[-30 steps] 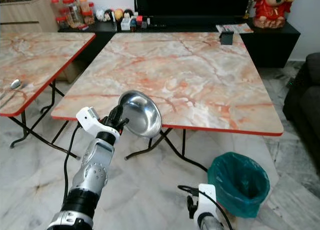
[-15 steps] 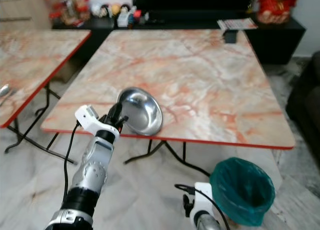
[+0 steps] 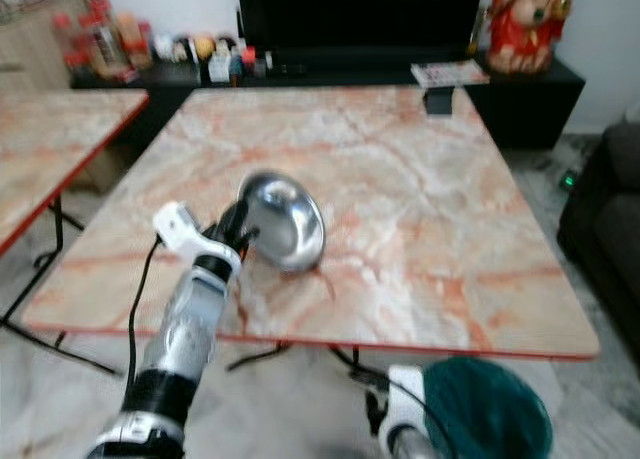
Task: Setting the table
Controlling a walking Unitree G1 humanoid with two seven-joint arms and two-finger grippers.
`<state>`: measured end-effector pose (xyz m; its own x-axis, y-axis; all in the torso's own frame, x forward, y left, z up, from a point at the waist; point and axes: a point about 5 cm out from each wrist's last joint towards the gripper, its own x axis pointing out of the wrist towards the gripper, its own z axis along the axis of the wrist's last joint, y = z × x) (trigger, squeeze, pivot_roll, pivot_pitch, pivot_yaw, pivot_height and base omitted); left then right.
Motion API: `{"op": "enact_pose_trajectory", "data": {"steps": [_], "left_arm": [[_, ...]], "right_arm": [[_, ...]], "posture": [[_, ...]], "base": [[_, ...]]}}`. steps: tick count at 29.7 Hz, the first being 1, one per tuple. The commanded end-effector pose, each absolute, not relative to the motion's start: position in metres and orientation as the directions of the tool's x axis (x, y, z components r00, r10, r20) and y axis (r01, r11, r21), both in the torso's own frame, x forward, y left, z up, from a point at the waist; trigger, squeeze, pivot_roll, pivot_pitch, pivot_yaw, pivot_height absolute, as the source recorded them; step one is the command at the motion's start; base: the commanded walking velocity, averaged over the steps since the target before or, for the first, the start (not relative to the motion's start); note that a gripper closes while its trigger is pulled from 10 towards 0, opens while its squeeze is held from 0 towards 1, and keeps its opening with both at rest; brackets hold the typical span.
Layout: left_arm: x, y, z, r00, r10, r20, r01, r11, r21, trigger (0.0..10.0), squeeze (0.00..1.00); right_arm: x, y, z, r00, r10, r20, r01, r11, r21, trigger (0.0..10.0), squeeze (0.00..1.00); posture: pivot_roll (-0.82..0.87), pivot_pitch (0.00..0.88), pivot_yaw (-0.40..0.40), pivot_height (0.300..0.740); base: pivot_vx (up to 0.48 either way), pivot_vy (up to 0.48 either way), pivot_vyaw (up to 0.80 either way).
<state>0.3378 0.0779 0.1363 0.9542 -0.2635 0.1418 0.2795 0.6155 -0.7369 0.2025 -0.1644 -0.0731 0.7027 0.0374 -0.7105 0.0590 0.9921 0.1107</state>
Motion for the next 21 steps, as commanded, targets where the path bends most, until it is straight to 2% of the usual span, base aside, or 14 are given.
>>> {"op": "enact_pose_trajectory", "data": {"steps": [1,7,14,17,19,21], "left_arm": [[0.334,0.055,0.148,0.917,-0.352,0.186,0.366,0.559,-0.744,10.0,0.00],[0.318,0.060,0.128,0.885,-0.454,0.103,0.346,0.494,-0.798,10.0,0.00],[0.318,0.076,0.118,0.919,-0.394,0.013,0.212,0.467,-0.859,10.0,0.00],[0.318,0.077,0.118,0.919,-0.394,0.010,0.208,0.462,-0.862,10.0,0.00],[0.315,0.082,0.115,0.928,-0.372,-0.028,0.133,0.400,-0.907,10.0,0.00],[0.314,0.082,0.111,0.923,-0.378,-0.070,0.094,0.399,-0.912,10.0,0.00]], "right_arm": [[0.201,-0.170,-0.074,0.698,0.019,-0.716,0.072,0.993,0.096,10.0,0.00],[0.199,-0.171,-0.075,0.693,0.014,-0.721,0.075,0.993,0.092,10.0,0.00],[0.199,-0.170,-0.075,0.691,0.018,-0.723,0.065,0.994,0.087,10.0,0.00],[0.199,-0.170,-0.075,0.691,0.018,-0.723,0.065,0.994,0.087,10.0,0.00],[0.199,-0.170,-0.075,0.689,0.017,-0.724,0.067,0.994,0.086,10.0,0.00],[0.199,-0.170,-0.075,0.689,0.016,-0.725,0.066,0.994,0.085,10.0,0.00]], "posture": [[-0.01,0.000,0.058,0.740],[-0.01,0.000,0.060,0.740],[-0.01,0.000,0.064,0.740],[-0.01,0.000,0.064,0.740],[-0.01,0.000,0.065,0.740],[-0.01,0.000,0.065,0.740]], "base": [[0.000,0.000,0.00],[0.000,0.000,0.00],[0.000,0.000,0.00],[0.000,0.000,0.00],[0.000,0.000,0.00],[0.000,0.000,0.00]]}}
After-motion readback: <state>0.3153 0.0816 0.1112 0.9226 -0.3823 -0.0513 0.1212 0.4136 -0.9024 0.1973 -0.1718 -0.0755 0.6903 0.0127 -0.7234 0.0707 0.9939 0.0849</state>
